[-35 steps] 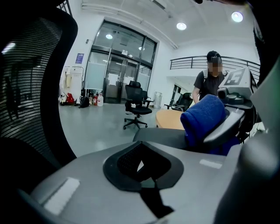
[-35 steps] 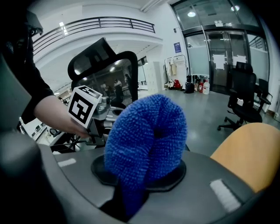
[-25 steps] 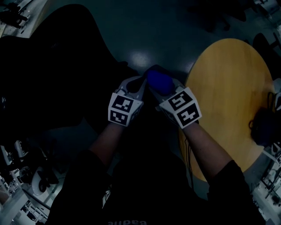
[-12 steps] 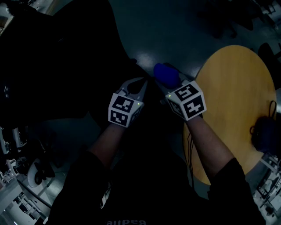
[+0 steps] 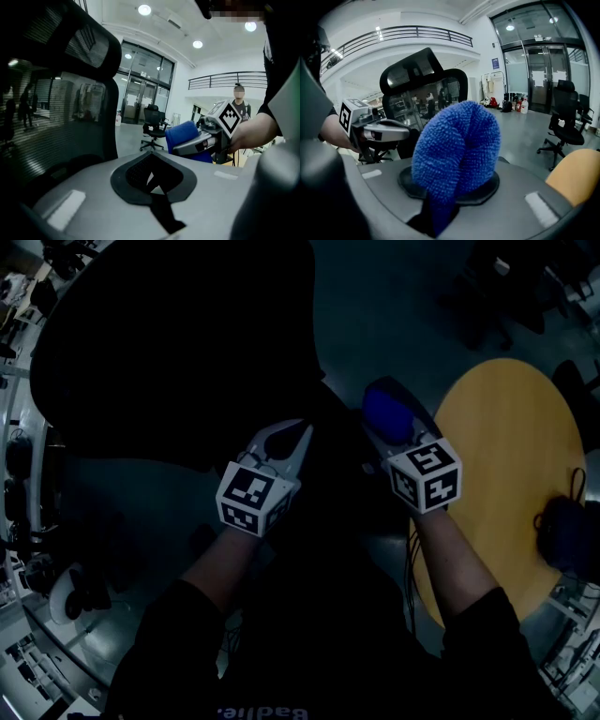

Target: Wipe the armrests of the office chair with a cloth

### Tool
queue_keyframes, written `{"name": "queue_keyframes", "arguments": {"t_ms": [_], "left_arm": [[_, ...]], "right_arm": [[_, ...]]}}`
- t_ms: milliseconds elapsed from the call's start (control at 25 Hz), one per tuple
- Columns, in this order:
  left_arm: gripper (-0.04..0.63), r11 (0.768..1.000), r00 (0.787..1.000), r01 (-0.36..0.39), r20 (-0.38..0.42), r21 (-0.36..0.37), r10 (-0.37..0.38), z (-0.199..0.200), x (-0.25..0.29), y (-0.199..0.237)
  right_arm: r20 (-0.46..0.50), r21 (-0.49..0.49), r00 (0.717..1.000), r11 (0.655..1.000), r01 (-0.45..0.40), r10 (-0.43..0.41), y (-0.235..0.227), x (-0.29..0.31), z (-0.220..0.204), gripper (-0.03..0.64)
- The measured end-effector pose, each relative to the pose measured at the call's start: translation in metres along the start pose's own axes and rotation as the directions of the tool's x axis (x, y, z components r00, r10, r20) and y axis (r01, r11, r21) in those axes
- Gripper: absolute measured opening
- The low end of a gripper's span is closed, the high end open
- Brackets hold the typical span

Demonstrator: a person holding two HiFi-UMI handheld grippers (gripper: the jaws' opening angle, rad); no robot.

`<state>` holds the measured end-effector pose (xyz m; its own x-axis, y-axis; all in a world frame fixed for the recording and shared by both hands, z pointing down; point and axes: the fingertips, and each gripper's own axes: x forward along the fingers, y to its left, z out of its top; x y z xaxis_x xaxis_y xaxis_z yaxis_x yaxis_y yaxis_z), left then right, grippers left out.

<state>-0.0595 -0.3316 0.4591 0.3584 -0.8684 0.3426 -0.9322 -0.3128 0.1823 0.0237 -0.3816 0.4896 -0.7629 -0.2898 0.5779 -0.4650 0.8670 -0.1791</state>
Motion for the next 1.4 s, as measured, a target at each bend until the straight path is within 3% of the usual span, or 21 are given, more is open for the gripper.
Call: {"name": "queue_keyframes", "arguments": {"t_ms": [320,600,840,1040,1400], "left_arm": [[0.012,0.995,0.991,0.067,0.114,0.069,-0.074,0.044,-0.098,-0.016],[0.012,0.975,0.975,0.171,0.12,0.139,-0.188,0.032,-0.156,-0.032],[0.012,0.979,0.977,0.186,0.086,0.085,-0.193,0.014,-0.192,-0.047],[0.012,0.976,0.972,0.198,0.109,0.089,-0.207,0.012,-0.217,-0.07],[0.012,0.982,0.971,0.141,0.174,0.128,-0.163,0.017,-0.261,-0.139]], "right_arm": [[0.031,-0.001,0.997,0.998,0.066,-0.066,0.067,-0.04,0.002,0.11],[0.085,0.043,0.987,0.99,0.133,-0.137,0.132,-0.071,-0.004,0.11],[0.105,0.06,0.984,0.989,0.135,-0.141,0.178,-0.094,-0.02,0.11],[0.14,0.07,0.977,0.986,0.149,-0.158,0.199,-0.127,-0.032,0.11],[0.224,0.109,0.961,0.984,0.14,-0.161,0.238,-0.201,-0.073,0.11]]}}
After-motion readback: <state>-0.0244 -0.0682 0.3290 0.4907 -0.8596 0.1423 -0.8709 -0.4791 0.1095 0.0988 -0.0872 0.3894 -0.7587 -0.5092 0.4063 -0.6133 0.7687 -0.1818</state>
